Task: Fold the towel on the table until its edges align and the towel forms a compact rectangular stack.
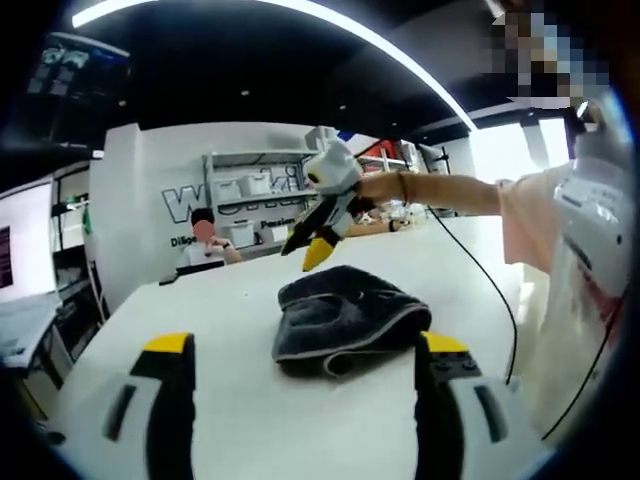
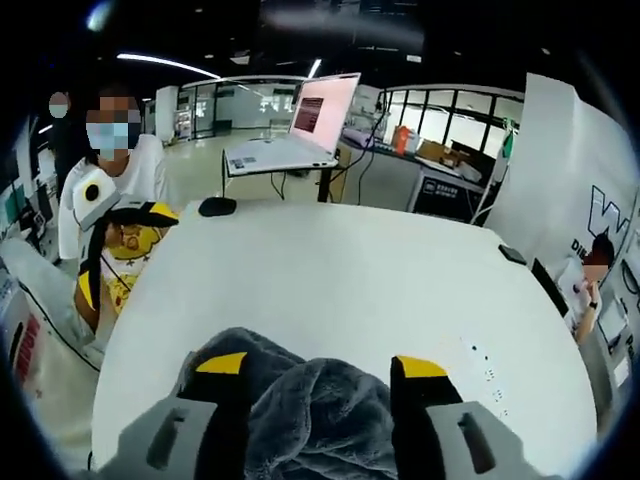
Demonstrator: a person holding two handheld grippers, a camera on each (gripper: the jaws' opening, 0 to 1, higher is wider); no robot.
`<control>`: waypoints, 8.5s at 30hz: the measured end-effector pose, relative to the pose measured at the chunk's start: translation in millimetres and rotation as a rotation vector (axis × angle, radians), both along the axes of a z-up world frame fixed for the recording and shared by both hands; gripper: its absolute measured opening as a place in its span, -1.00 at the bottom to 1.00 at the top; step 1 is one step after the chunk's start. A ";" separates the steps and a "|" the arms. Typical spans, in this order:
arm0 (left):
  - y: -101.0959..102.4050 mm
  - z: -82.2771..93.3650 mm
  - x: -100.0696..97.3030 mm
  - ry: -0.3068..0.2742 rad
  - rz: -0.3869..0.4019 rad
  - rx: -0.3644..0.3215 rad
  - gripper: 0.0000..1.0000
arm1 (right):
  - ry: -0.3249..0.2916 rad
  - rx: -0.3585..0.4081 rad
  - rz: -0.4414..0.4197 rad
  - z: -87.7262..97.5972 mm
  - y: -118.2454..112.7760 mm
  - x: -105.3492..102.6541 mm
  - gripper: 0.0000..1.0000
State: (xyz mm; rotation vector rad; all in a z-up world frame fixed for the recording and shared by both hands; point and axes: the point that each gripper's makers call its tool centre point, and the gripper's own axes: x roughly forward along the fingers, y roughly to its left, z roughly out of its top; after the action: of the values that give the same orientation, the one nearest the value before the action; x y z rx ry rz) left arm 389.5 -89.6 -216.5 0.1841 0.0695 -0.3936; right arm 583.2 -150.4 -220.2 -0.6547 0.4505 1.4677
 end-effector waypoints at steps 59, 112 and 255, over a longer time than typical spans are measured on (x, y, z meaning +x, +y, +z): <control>4.3 -6.8 -0.5 0.033 0.009 0.012 0.90 | -0.007 -0.124 0.091 -32.5 -2.2 -11.4 -0.92; -26.9 -8.5 16.1 0.043 -0.081 0.029 0.88 | 0.007 0.054 -0.139 40.5 -100.3 27.0 -0.92; -87.4 -26.9 42.6 0.094 -0.257 0.030 0.80 | -0.044 -0.089 -0.669 -93.6 -398.3 48.9 -0.47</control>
State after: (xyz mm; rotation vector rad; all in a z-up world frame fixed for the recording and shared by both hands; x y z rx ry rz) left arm 432.1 -177.0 -243.4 0.2045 0.1450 -0.6574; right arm 632.1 -548.7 -313.8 -0.5322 0.6304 0.8021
